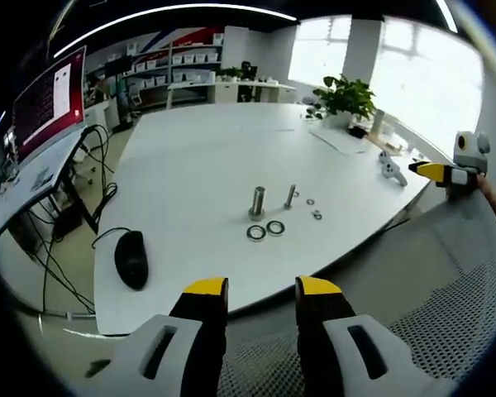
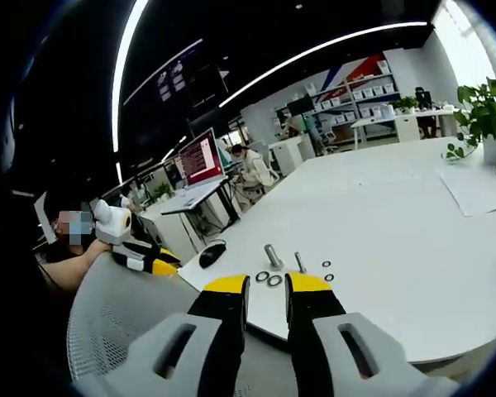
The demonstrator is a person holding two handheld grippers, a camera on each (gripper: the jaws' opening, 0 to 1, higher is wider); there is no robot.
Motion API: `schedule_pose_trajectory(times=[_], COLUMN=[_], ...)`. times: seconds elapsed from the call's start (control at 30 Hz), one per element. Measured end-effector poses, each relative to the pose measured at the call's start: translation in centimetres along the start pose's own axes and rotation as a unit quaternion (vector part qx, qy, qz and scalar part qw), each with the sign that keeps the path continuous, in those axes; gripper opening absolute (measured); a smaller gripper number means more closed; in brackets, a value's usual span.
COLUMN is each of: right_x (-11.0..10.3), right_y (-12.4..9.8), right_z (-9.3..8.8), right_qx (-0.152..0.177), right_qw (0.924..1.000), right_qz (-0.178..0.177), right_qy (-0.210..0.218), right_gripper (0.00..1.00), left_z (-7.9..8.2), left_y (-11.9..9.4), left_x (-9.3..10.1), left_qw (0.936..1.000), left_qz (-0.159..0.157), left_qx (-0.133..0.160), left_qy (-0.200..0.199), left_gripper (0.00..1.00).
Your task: Place the washer onto the threaded stud by aligning its center hole with the stud, sliding it down to the base, and recovering from edge contact or off-axis alignment until the washer reaches the visible bottom stop.
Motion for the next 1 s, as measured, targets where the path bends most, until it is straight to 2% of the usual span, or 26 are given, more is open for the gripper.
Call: schedule_pose_trajectory(times=[1.0], right_x=[0.1], right_y=[0.08], right_z=[0.01], right_qx=[-0.001], right_qw=[1.0], right_qz=[-0.004], right_qy=[0.002], right_gripper=[0.2], left_z=[0.26], left_y=[0.0], left_x=[-0.24], left_qw=[1.0], left_qz=[0.002], left_qx=[0.008], left_qy=[-0.005], left_gripper=[0.31])
Point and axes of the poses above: the point that each gripper's makers call its tool centre point, and the gripper's own axes: y roughly forward along the fingers, x roughly to its right, z roughly out of its top, the point moved 1 cm from there along -y, roughly backward along the fingers, and after that the axes turned 5 degrees about -y, right-handed, at the moved point
